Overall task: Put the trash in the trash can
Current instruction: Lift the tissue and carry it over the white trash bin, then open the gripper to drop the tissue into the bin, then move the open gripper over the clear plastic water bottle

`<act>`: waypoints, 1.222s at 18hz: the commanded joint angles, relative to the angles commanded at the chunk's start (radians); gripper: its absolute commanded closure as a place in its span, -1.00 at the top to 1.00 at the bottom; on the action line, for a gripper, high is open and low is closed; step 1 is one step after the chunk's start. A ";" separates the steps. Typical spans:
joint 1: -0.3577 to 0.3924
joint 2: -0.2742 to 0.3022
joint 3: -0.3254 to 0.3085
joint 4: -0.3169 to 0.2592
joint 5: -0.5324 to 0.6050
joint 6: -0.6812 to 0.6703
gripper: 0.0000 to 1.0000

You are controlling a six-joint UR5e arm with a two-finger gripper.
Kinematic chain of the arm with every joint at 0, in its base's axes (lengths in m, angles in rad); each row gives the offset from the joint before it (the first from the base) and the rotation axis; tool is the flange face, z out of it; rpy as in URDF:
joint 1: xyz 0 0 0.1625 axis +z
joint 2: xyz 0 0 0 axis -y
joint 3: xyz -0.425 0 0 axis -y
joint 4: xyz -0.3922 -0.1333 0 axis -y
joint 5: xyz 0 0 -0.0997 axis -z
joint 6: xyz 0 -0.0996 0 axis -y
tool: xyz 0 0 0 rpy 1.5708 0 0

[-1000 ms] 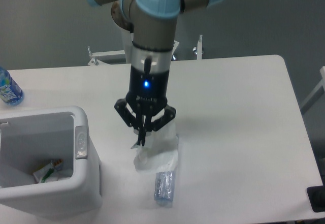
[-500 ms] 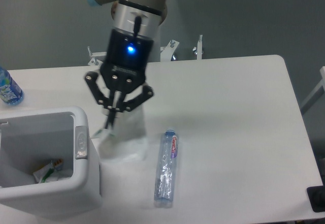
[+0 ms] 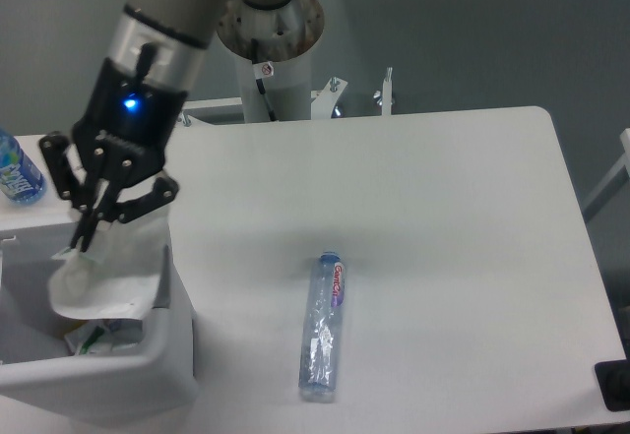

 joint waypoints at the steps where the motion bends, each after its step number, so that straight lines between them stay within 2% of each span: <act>1: 0.000 0.000 0.002 0.000 0.000 -0.005 1.00; 7: 0.023 0.003 0.002 -0.002 0.000 -0.006 1.00; 11: 0.136 -0.001 0.000 -0.002 0.000 -0.011 1.00; 16: 0.241 -0.093 0.043 -0.003 0.006 0.006 1.00; 18: 0.264 -0.113 0.066 -0.006 0.018 0.027 1.00; 22: 0.281 -0.170 0.061 -0.017 0.129 0.164 1.00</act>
